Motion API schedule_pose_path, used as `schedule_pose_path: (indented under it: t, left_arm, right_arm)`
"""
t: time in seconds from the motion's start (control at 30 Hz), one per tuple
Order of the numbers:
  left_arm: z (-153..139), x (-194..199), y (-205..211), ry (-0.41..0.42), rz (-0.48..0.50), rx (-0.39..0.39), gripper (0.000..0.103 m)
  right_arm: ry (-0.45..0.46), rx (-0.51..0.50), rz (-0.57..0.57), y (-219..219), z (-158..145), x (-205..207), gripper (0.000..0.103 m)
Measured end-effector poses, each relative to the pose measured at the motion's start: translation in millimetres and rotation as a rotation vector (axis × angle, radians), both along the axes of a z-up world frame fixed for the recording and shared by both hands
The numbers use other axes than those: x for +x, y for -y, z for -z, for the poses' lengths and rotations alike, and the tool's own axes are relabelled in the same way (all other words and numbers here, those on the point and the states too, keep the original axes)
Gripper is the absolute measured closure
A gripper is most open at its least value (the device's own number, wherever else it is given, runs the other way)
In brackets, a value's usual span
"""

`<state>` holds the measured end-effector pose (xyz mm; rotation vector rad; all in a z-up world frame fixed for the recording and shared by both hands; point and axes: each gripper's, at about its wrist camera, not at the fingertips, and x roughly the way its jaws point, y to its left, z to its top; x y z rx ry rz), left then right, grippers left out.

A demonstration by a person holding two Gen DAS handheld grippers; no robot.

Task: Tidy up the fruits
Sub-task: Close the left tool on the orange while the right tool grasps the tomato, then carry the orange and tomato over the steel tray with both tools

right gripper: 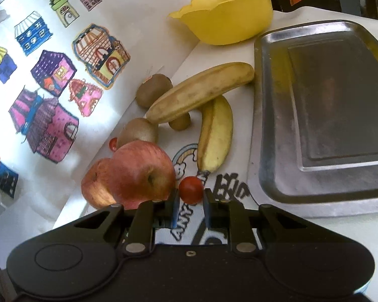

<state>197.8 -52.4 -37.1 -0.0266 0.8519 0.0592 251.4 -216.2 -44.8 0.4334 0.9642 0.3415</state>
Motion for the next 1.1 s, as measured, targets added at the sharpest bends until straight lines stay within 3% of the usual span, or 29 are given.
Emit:
schedule_pose_path:
  t: [0.27, 0.5, 0.7, 0.77, 1.1]
  left_arm:
    - [1, -9, -1, 0.012, 0.040, 0.016, 0.068]
    - [1, -11, 0, 0.020, 0.058, 0.026, 0.068]
    - [1, -11, -1, 0.023, 0.064, 0.027, 0.068]
    - [1, -12, 0, 0.024, 0.061, 0.028, 0.068]
    - [-3, -20, 10, 0.056, 0.024, 0.017, 0.069]
  right_arm:
    - [0.059, -0.107, -0.109, -12, -6, -21, 0.081]
    - [0.096, -0.141, -0.136, -17, -3, -20, 0.071]
    - [0.116, -0.136, -0.152, -19, -1, -17, 0.072]
    - [0.124, -0.131, -0.161, -20, 0, -17, 0.079]
    - [0.142, -0.083, -0.166, -8, -4, -23, 0.079]
